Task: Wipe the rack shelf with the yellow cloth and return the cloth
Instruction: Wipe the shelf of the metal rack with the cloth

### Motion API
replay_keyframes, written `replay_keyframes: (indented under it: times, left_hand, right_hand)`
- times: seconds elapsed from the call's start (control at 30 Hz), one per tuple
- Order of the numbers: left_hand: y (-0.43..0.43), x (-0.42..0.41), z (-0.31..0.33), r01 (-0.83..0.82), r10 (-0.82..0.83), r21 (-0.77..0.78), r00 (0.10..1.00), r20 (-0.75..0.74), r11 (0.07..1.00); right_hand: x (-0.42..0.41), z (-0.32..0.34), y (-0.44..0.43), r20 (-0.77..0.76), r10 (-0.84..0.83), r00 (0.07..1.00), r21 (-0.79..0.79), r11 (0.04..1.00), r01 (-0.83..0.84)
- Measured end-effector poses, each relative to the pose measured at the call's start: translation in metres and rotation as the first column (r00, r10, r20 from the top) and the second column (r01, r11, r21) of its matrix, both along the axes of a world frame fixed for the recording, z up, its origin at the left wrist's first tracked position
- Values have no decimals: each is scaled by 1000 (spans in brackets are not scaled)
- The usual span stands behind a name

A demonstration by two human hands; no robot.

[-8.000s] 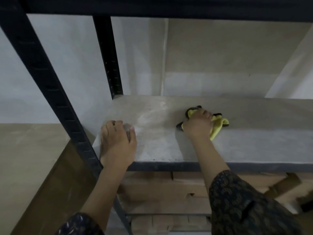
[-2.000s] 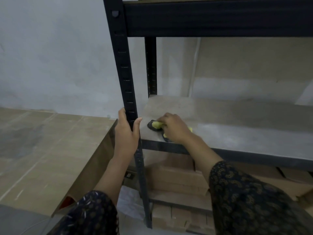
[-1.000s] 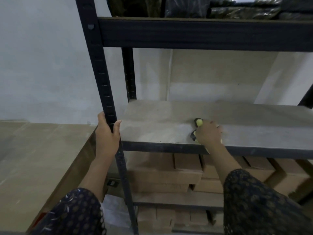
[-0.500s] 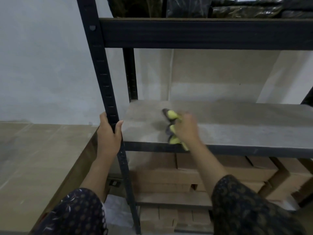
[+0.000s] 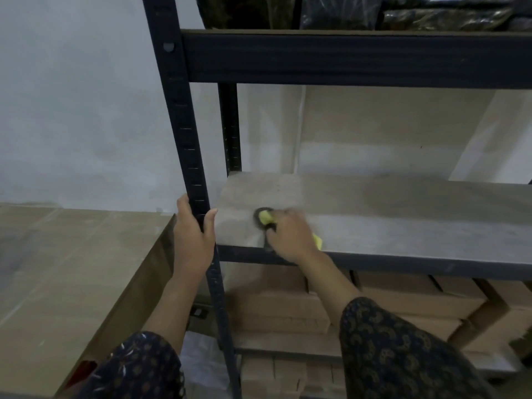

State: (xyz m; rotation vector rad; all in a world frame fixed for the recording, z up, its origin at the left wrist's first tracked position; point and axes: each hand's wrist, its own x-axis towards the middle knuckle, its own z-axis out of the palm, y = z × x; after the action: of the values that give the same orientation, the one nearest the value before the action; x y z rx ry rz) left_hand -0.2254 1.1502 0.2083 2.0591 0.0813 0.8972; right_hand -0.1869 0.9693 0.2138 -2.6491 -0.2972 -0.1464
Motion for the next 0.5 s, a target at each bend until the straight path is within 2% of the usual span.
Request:
replay_keyframes:
  times: [0.07, 0.13, 0.17, 0.23, 0.27, 0.33, 0.43, 0.5]
  left_hand:
    - [1, 0, 0, 8, -8, 8, 1000, 10, 1000]
    - [1, 0, 0, 19, -19, 13, 1000, 16, 1000]
    - [1, 0, -1, 23, -23, 9, 1000, 15, 1000]
    - [0, 1, 0, 24, -24, 0, 1000, 18, 1000]
    - [0, 1, 0, 26, -26, -1, 999, 23, 1000]
    - [-1, 1, 0, 31, -31, -3, 999, 30, 1000]
    - [-2, 0, 1, 26, -26, -1, 999, 26, 1000]
    - [-3, -1, 1, 23, -23, -7, 999, 25, 1000]
  right_hand:
    - [-11, 10, 7, -64, 125, 990, 139, 984, -115]
    - [-15, 23, -5, -107, 133, 985, 332, 939, -91]
    - [-16, 29, -17, -86, 69, 994, 418, 908, -27]
    - [-10, 38, -56, -52, -170, 984, 535, 828, 171]
    - [-6, 38, -82, -23, -324, 946, 500, 816, 291]
    - [1, 28, -137, 11, -549, 836, 315, 795, 518]
    - [0, 2, -173, -47, -630, 775, 35, 774, 632]
    - [-5, -11, -163, -16, -596, 803, 4, 803, 596]
